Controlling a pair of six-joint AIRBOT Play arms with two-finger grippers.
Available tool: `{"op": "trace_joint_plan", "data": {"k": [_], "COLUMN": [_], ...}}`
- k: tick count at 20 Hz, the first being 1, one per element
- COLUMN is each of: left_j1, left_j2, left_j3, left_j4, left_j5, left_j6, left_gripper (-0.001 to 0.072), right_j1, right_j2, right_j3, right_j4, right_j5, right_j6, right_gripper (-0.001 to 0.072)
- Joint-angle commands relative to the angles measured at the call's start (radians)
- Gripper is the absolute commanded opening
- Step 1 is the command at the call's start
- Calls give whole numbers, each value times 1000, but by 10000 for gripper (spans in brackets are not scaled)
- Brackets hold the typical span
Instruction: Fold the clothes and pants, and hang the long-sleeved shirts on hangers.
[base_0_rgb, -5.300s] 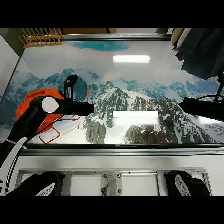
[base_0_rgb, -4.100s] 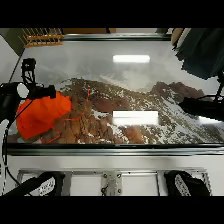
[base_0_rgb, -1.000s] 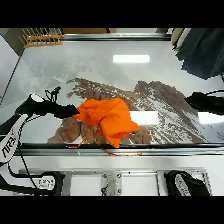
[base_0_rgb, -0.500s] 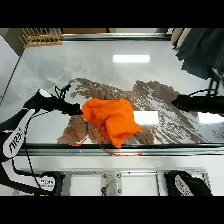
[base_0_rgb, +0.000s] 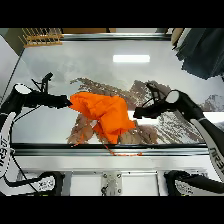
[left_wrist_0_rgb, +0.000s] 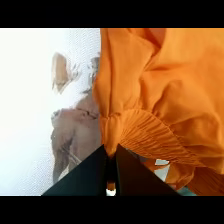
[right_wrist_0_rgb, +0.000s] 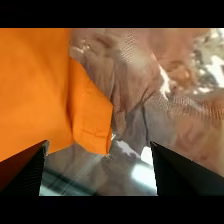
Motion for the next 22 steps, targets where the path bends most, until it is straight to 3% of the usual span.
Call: {"op": "trace_joint_plan", "data": {"k": [1, 5, 6, 8, 9, 11, 15, 22], "left_j1": [3, 2, 2, 2, 2, 8, 47, 15], "left_j2": [19, 19, 19, 19, 20, 37, 171, 524], "left_j3": [1, 1, 1, 1, 1, 6, 171, 467], "left_j4": [-3, -3, -3, -3, -3, -2, -3, -29], "left_j5": [1, 3, 3, 3, 1, 3, -5, -21], "left_j6": [-6, -7, -7, -7, -7, -7, -7, -25], "left_gripper": [12, 13, 12, 13, 12, 11, 11, 12], "right_j1": [53, 92, 103, 110, 110, 98, 13, -140], "right_j2": [-146, -178, -180, -180, -176, -135, 101, 600], "right_j3": [0, 0, 1, 1, 1, 17, 196, 395], "right_j4": [41, 49, 48, 49, 43, -19, -337, -365], "right_j5": [-17, -38, -45, -62, -73, -76, 44, -10], "right_j6": [1, 1, 0, 1, 0, 2, 5, 35], "right_gripper": [710, 708, 616, 162, 32, 6, 6, 5]}}
